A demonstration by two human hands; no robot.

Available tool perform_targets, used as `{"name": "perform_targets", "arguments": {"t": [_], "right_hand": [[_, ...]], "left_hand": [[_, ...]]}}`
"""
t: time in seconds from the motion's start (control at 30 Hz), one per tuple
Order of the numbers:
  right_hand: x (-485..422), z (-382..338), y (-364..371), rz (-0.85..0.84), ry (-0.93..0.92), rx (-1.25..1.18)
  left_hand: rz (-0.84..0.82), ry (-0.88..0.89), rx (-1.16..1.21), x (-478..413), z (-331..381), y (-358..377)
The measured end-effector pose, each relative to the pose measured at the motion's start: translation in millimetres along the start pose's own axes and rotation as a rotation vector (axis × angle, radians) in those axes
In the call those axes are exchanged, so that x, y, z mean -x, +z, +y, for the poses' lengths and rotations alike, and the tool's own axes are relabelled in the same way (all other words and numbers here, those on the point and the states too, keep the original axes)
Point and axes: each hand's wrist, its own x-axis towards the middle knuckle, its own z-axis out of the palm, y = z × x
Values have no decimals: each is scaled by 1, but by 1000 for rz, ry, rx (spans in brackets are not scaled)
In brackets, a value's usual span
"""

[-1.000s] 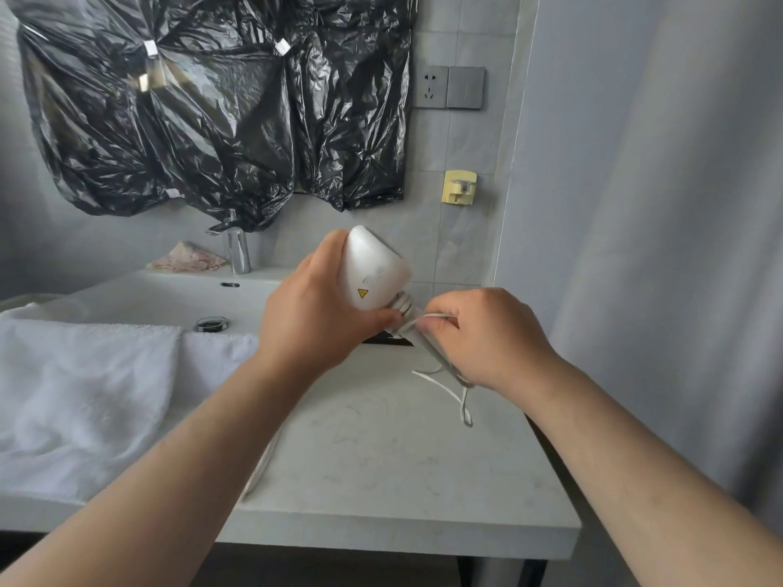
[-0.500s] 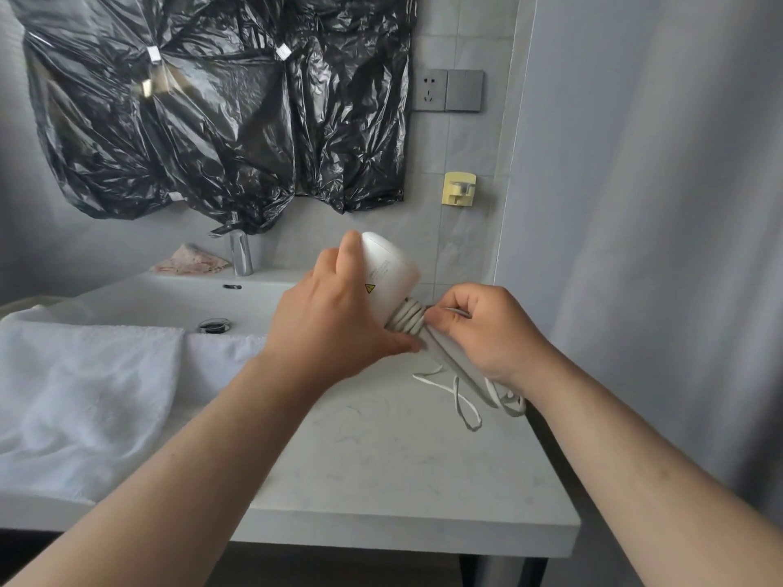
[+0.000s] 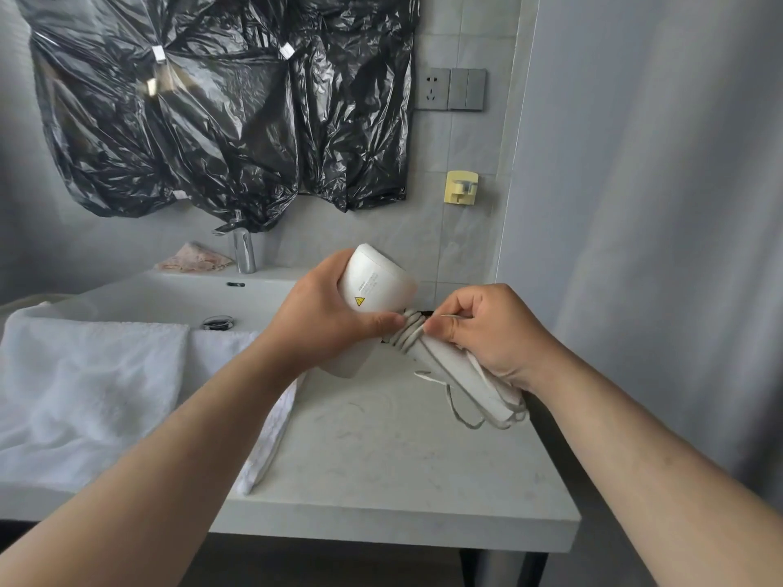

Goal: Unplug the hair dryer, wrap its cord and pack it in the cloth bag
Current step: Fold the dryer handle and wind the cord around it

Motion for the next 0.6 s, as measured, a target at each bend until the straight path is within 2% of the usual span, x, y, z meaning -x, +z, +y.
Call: {"name": "perform_targets", "arguments": {"t": [0.1,0.2,0.3,0.43,0.6], "right_hand": [[-1,-1,-1,-82,5,12],[-4,1,-3,-139,-39,238],[-6,5,-7,-181,-46,332],[-8,14,-8,-181,-128,308],[-6,15,-5,-183,-104,-40]], "left_hand": [[-39,86,-40,0,6,-9],[-75,143,-166,-3,11,-16],[-110,155,-190,-4,14,-18],[-128,134,19,-3,13,-17],[-153,-14,394,1,5,-11]]}}
